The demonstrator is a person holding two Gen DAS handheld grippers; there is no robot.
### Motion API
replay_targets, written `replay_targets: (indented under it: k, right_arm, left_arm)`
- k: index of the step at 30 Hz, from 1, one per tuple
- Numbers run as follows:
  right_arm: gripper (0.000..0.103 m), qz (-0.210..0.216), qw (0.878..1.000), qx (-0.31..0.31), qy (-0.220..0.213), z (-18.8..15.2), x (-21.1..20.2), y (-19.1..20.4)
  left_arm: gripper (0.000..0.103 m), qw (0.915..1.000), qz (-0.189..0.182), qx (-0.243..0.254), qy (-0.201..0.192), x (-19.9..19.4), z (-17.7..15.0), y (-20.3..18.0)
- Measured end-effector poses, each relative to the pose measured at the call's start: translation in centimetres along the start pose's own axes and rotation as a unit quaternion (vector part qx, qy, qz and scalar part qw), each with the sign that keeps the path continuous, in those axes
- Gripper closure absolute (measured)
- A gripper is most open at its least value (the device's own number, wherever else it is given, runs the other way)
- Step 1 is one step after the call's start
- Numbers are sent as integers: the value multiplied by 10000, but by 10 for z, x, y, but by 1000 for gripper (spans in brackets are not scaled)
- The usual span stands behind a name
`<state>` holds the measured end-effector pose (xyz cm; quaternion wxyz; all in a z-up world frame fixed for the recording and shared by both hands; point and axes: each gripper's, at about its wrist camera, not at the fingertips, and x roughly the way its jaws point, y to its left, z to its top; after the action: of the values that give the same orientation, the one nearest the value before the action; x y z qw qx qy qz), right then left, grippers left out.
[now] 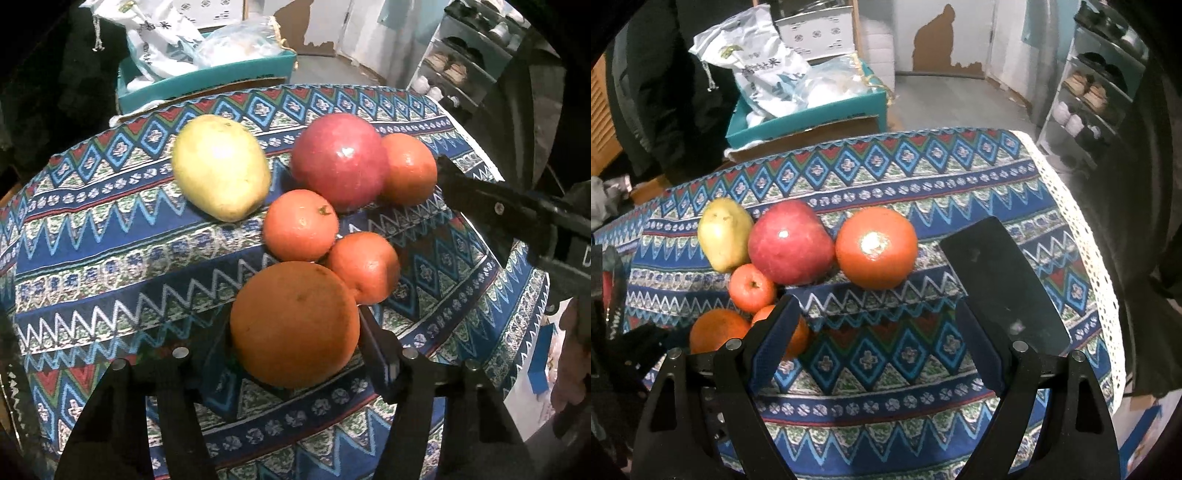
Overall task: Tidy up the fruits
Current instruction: 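Grasp the large orange with the left gripper, then grasp the second red apple with the right gripper while the left gripper lifts the orange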
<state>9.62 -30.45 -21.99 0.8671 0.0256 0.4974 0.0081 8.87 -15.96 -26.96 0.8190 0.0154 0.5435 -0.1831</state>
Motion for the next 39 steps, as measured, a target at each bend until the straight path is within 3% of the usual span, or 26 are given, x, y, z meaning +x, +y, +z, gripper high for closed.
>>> replay_targets:
  k: [7, 18, 31, 36, 39]
  right_arm:
    - [17, 371, 9987, -339, -42, 17, 8, 25]
    - [17, 498, 9951, -854, 102, 43, 38, 55]
    - [18, 270, 9901, -1307, 431, 45, 72, 79]
    - [30, 24, 9890, -1401, 466, 43, 77, 83]
    - [30, 80, 9906, -1289, 447, 44, 76, 80]
  left_arm:
    - [38, 9989, 66, -409, -197, -18, 2, 33]
    - [38, 9937, 285, -967, -485, -41, 15, 84]
    - [38, 9908, 331, -1139, -646, -56, 20, 105]
    - [38, 9903, 334, -1175, -659, -59, 20, 108]
    - [38, 9899, 333, -1196, -681, -63, 19, 109]
